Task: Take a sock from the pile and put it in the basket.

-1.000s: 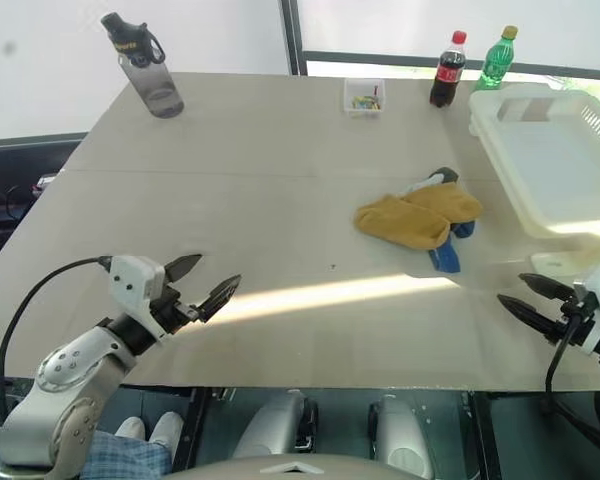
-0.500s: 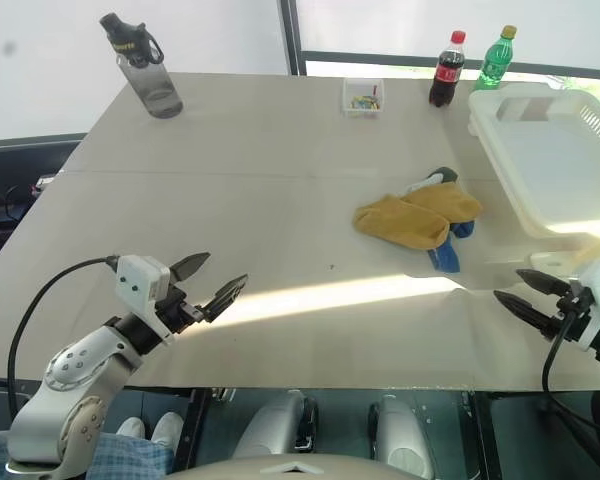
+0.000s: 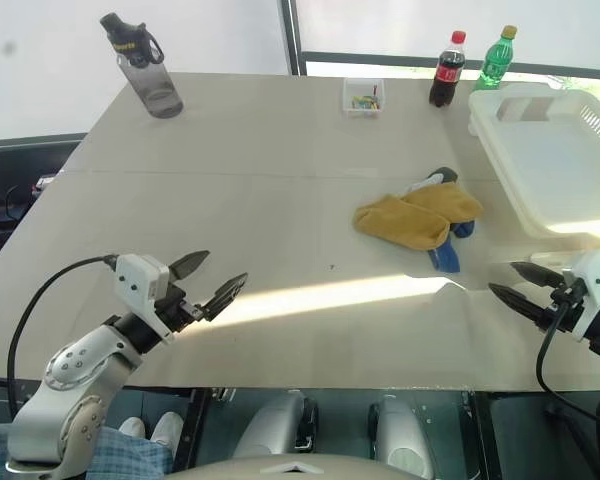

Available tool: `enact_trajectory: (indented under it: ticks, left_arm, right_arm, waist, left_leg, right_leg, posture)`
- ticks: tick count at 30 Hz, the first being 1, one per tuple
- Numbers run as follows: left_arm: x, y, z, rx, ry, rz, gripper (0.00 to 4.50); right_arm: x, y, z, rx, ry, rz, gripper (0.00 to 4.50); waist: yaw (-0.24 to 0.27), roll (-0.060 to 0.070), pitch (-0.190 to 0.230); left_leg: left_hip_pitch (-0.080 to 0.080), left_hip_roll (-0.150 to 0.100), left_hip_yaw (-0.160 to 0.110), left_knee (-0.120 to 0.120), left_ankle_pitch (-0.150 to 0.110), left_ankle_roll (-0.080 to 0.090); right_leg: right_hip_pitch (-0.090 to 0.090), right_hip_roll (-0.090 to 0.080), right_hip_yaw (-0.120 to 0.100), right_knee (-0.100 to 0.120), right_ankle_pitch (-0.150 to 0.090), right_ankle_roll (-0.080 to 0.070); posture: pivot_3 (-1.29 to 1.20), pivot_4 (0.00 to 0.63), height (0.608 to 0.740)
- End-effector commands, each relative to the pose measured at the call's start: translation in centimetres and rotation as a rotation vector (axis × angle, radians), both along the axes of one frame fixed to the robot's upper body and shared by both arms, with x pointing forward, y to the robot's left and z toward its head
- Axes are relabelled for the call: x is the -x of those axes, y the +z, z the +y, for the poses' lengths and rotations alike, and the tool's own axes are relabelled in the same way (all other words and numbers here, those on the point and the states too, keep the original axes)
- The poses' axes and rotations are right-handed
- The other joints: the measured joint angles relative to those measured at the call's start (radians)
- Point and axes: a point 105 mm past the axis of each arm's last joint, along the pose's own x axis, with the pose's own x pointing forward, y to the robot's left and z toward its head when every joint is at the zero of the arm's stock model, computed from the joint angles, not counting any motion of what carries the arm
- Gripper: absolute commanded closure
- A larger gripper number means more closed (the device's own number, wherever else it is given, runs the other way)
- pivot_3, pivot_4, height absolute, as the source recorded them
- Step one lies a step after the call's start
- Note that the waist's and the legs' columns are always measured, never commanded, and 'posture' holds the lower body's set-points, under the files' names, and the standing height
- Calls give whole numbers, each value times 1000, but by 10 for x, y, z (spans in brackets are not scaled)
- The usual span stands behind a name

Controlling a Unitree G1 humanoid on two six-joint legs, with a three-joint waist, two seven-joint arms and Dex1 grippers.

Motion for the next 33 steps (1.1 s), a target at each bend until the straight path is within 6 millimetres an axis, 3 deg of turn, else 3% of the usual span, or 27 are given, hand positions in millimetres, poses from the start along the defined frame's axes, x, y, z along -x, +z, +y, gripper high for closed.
enact_trajectory:
  ticks: [1,7,12,25,33]
  left_arm:
    - [-1,10,-7,3,-28,-58,0]
    - [-1,27,-19,71,-133,-94,0]
    - [1,35,-24,90,-213,-92,0]
    - [4,42,-23,69,-272,-81,0]
    - [21,40,-20,21,-375,-37,0]
  right_arm:
    - [-8,12,4,4,-12,-38,1341]
    - [-26,17,32,-61,-21,-66,1341]
    - [-29,19,53,-83,7,-80,1341]
    - [-27,17,52,-80,6,-80,1341]
    - [-43,14,56,-155,-63,1,1341]
  waist:
    - [0,0,0]
    - [-1,0,0]
    - [1,1,0]
    - [-1,1,0]
    - [-2,1,0]
  left_leg:
    - [0,0,0,0,0,0]
    - [0,0,0,0,0,-1]
    - [-1,0,0,0,0,-1]
    - [0,0,0,0,0,-1]
    - [0,0,1,0,0,-1]
  right_leg:
    - [0,0,0,0,0,0]
    - [0,1,0,1,0,0]
    - [0,1,0,0,0,0]
    - [0,1,0,0,0,0]
    - [-1,1,1,0,0,0]
  posture:
    - [0,150,740]
    - [0,150,740]
    - [0,150,740]
    - [0,150,740]
    - [0,150,740]
